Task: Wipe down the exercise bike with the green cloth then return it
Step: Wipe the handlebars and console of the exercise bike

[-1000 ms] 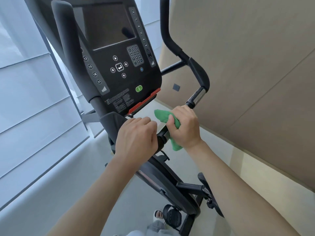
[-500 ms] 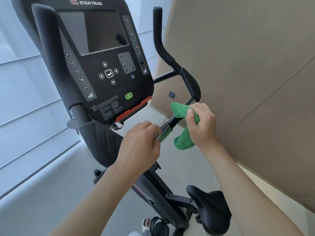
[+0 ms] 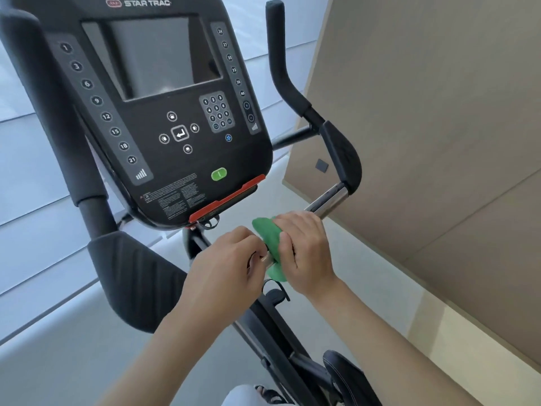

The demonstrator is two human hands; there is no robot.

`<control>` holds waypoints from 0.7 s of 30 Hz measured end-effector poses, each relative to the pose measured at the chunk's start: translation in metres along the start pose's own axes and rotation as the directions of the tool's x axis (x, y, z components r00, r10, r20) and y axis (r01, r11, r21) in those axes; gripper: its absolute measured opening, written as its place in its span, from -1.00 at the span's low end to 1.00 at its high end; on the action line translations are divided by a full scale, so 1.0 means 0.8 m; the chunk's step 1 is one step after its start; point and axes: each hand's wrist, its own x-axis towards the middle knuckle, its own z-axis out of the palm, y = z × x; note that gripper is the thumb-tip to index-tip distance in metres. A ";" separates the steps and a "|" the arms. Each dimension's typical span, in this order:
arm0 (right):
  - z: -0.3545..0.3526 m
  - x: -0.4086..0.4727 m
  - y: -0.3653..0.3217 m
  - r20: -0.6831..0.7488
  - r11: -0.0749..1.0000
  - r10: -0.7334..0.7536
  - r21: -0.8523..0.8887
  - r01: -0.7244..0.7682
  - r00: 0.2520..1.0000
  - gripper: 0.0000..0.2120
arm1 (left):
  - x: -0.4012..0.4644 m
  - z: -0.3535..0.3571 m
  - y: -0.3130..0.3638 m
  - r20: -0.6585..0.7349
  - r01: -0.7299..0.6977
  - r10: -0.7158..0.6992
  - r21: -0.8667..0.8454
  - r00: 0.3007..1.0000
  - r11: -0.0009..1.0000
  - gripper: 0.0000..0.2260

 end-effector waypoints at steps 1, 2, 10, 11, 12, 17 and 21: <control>0.002 0.001 0.004 0.019 1.000 -0.018 0.015 0.018 1.000 -0.67 | 0.001 0.001 0.002 -0.005 -0.009 0.009 0.003 1.000 1.000 -0.75; 0.003 0.004 0.008 0.041 0.999 -0.040 0.024 0.039 0.998 -0.69 | 0.002 0.001 0.003 -0.011 -0.021 0.021 0.007 1.000 1.000 -0.79; -0.011 0.059 0.007 0.350 0.992 0.069 -0.124 -0.027 0.934 -0.63 | 0.003 0.006 -0.001 0.032 -0.071 0.070 0.032 0.997 0.997 -0.93; -0.013 0.072 0.006 0.445 0.984 0.116 -0.176 -0.041 0.888 -0.58 | 0.004 0.006 -0.001 0.037 -0.077 0.075 0.038 0.996 0.996 -0.93; -0.013 0.084 0.004 0.530 0.976 0.149 -0.216 -0.037 0.835 -0.54 | 0.004 0.005 -0.001 0.039 -0.077 0.075 0.044 0.996 0.996 -0.93; -0.009 0.112 -0.005 0.627 0.963 0.225 -0.260 -0.071 0.746 -0.50 | 0.004 0.006 -0.003 0.036 -0.034 0.032 0.048 0.999 0.998 -0.93; -0.013 0.064 -0.013 0.254 0.968 0.245 -0.116 -0.222 0.936 -0.59 | 0.000 0.007 -0.007 -0.013 0.020 -0.020 -0.014 1.000 1.000 -0.92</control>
